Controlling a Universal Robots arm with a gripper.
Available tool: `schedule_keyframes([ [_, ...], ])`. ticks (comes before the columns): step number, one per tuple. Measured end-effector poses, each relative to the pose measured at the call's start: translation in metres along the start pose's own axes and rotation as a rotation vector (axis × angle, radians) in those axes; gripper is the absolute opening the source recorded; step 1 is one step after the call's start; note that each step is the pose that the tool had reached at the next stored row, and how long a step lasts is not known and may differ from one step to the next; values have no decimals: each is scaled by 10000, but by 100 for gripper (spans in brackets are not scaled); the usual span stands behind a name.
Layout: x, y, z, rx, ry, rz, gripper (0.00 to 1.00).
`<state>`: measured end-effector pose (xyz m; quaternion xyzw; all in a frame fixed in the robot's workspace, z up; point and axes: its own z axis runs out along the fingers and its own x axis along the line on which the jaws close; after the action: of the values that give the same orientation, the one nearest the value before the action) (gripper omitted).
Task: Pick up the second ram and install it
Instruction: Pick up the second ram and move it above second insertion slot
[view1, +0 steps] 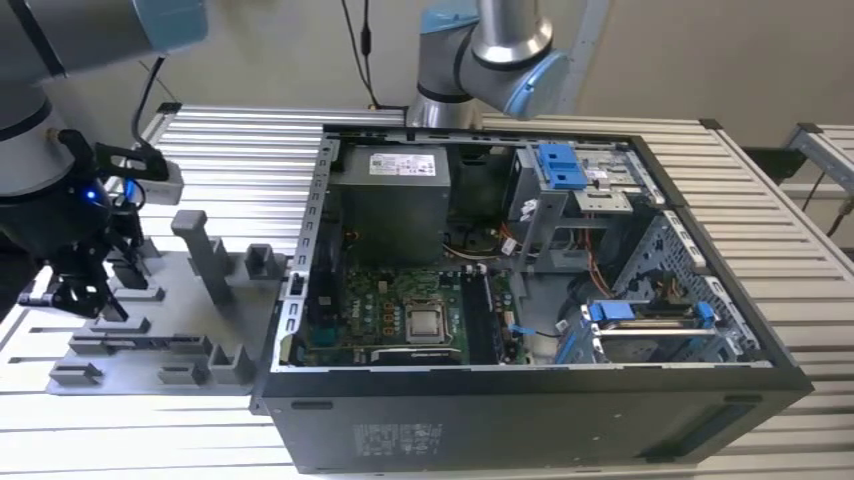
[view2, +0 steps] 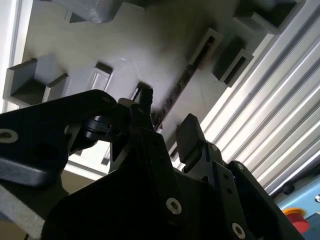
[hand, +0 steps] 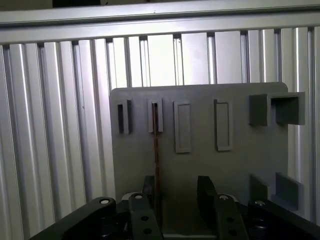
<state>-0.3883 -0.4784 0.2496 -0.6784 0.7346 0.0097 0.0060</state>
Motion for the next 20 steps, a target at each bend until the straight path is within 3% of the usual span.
schedule_keyframes([
  [11, 1, 5, 36, 5, -4, 0, 48],
  [20, 35, 37, 184, -6, 0, 1, 48],
])
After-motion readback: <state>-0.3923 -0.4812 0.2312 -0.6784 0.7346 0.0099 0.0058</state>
